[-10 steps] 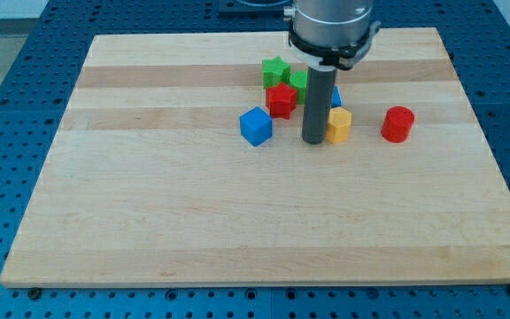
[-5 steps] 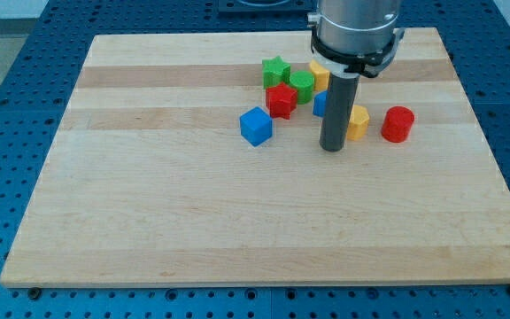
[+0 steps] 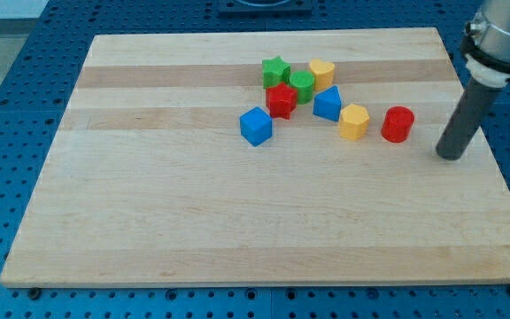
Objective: Move red circle at bottom left to yellow hexagon
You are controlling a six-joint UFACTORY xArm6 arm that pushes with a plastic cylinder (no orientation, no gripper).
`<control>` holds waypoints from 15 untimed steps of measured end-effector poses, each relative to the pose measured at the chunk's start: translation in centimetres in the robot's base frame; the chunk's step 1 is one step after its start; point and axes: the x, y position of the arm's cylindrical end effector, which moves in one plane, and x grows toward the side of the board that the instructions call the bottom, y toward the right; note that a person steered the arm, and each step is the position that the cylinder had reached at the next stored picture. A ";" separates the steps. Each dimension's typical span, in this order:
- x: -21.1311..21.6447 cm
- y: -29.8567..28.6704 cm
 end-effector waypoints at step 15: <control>-0.4 -10.8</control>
